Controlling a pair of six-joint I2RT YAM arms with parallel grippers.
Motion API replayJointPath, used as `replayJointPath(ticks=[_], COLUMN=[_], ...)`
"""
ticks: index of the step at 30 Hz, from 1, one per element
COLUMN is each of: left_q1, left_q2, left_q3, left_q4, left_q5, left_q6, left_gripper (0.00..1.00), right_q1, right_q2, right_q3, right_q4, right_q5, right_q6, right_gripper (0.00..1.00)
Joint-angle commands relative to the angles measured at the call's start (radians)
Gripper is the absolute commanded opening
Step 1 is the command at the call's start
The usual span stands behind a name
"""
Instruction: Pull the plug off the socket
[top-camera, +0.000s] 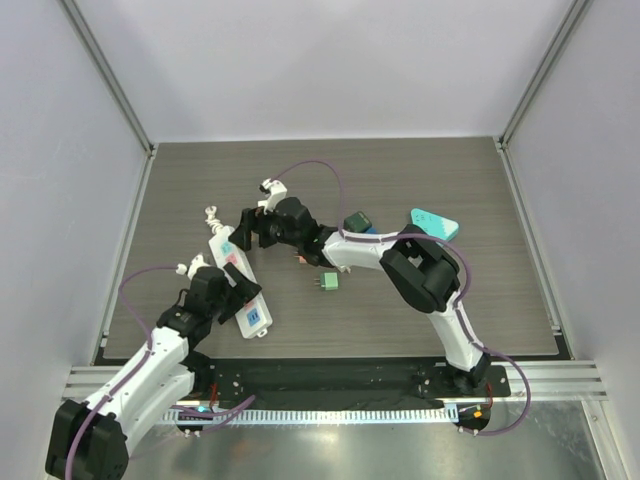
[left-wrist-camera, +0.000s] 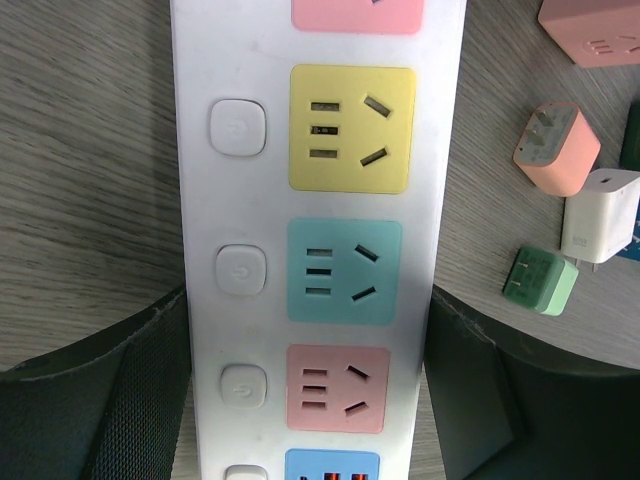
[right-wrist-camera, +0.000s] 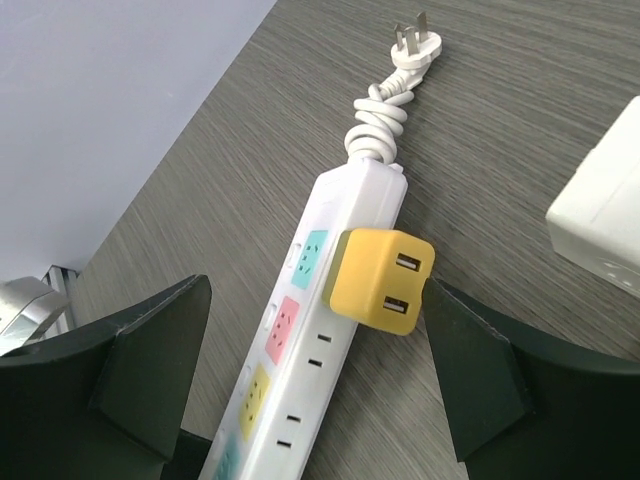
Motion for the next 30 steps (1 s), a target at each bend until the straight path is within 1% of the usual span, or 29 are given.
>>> replayJointPath(ticks=[1, 9, 16, 19, 22, 23, 25, 26, 29, 30], left_q1=[0.001, 0.001, 0.001, 0.001, 0.001, 0.001, 0.001, 0.001, -0.001, 0.001], left_q2=[-0.003, -0.006, -0.017, -0.026, -0.036, -0.040, -0.041, -0.040, -0.024, -0.017], left_q3=[-0.023, -0.031, -0.034, -0.037, -0.038, -0.038, -0.035, -0.034, -0.026, -0.024], left_q4=[-0.064, -0.061, -0.066, -0.069, -0.081, -0.083, -0.109, -0.115, -0.139, -0.146], left_q5=[0.032, 0.038, 0.039, 0.041, 0.039, 0.038, 0.023, 0.016, 0.002, -0.004], left_q6=[-0.015, -0.018, -0.022, -0.029, -0.033, -0.035, -0.041, -0.051, -0.076, -0.088], left_gripper=[0.00, 0.00, 0.00, 0.00, 0.00, 0.00, 0.00, 0.00, 0.00, 0.00], right_q1=[-0.007, -0.020, -0.027, -0.036, -0.047, -0.052, -0.061, -0.073, -0.108, -0.118], right_q2=[0.032, 0.093, 0.127, 0.142, 0.148, 0.151, 0.152, 0.152, 0.142, 0.130], right_q3=[0.077, 0.132, 0.148, 0.144, 0.129, 0.126, 0.117, 0.115, 0.091, 0.080], right_q4=[-0.018, -0.040, -0.006, 0.027, 0.067, 0.076, 0.096, 0.104, 0.139, 0.170], right_q5=[-0.038, -0.087, -0.132, -0.163, -0.172, -0.176, -0.187, -0.193, -0.210, -0.218], right_q6=[0.041, 0.073, 0.125, 0.168, 0.199, 0.209, 0.237, 0.245, 0.277, 0.285], right_gripper=[0.91, 0.85, 0.82, 0.70, 0.67, 0.57, 0.42, 0.28, 0.01, 0.01])
